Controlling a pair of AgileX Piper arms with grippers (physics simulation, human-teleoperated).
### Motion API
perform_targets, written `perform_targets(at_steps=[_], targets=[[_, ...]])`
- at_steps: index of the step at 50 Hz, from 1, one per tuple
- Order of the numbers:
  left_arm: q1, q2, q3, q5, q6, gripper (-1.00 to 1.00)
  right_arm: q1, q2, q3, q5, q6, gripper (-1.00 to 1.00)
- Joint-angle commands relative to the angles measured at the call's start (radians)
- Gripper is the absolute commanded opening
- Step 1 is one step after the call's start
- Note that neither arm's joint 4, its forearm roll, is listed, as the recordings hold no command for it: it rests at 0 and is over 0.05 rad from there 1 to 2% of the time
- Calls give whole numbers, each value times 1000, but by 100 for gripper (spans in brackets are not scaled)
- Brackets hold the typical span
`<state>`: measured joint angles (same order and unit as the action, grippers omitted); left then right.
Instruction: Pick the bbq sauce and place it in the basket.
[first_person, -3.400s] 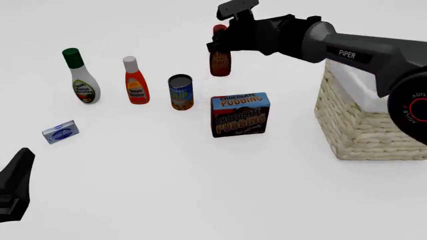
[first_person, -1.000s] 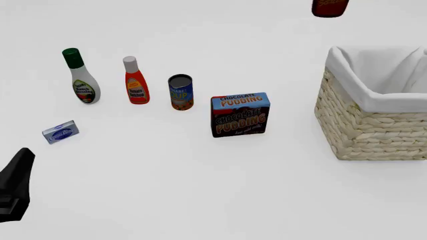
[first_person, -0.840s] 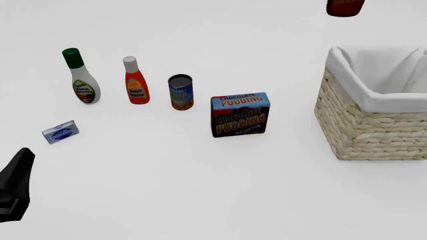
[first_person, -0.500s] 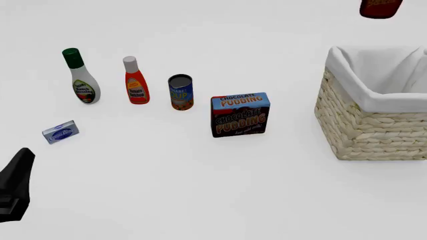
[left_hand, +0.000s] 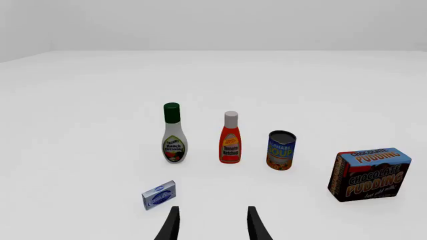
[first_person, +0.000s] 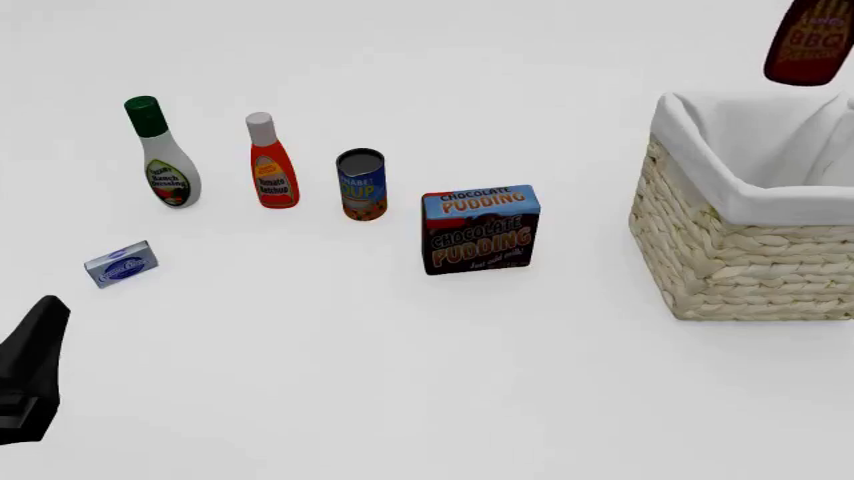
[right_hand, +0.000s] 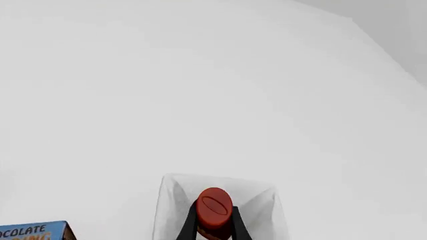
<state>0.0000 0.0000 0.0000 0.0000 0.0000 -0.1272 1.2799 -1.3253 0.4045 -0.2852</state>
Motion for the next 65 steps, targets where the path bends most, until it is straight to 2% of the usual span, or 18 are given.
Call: perform_targets(at_steps=[1, 16, 27, 65], targets=[[0, 0, 0, 0, 0, 100, -44, 12, 77, -72, 13, -100], [0, 0, 0, 0, 0, 100, -74, 71, 204, -184, 26, -100], [0, 0, 0, 0, 0, 100, -90, 103, 258, -238, 26, -100], [0, 0, 0, 0, 0, 100, -90, 273, 325, -405, 42, -100]])
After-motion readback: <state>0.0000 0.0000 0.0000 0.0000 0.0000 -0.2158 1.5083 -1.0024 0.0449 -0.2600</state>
